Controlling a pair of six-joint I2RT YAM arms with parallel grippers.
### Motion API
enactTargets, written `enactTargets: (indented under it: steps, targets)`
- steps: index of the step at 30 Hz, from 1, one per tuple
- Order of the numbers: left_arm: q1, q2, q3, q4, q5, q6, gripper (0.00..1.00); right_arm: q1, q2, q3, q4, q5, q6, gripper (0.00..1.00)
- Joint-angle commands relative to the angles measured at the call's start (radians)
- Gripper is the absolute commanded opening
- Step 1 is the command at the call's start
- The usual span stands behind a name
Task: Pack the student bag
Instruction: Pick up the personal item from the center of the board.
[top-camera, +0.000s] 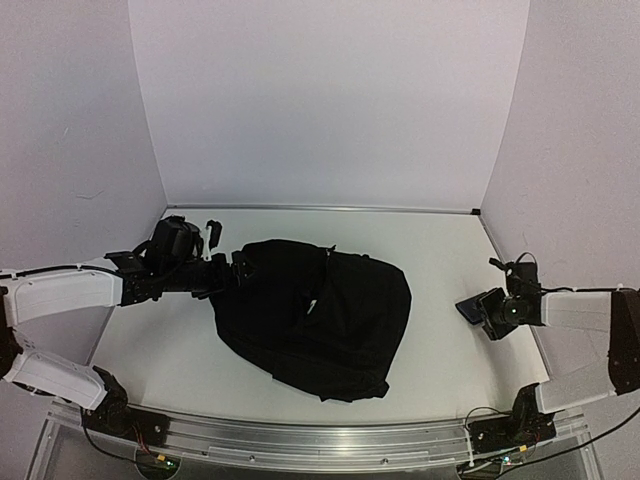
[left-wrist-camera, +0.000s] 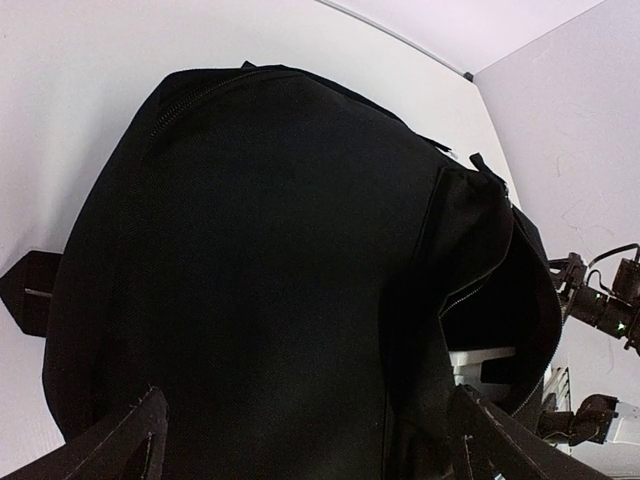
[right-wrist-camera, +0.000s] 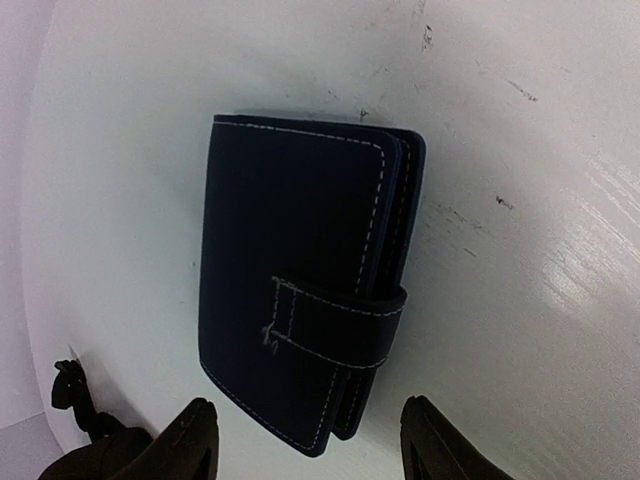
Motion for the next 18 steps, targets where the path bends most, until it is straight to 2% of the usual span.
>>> enactTargets:
  steps: [1, 6, 18]
  targets:
    - [0.006, -0.028, 0.005, 0.005, 0.008, -0.003, 0.97, -0.005, 0.010, -0.019, 0.111, -0.002, 0.031, 0.60]
    - [0.006, -0.029, 0.006, 0.003, 0.006, -0.014, 0.97, -0.006, 0.022, -0.048, 0.164, 0.017, 0.047, 0.54]
    - [0.007, -0.021, 0.029, -0.010, 0.018, -0.012, 0.97, -0.007, 0.057, -0.056, 0.195, 0.037, 0.063, 0.51]
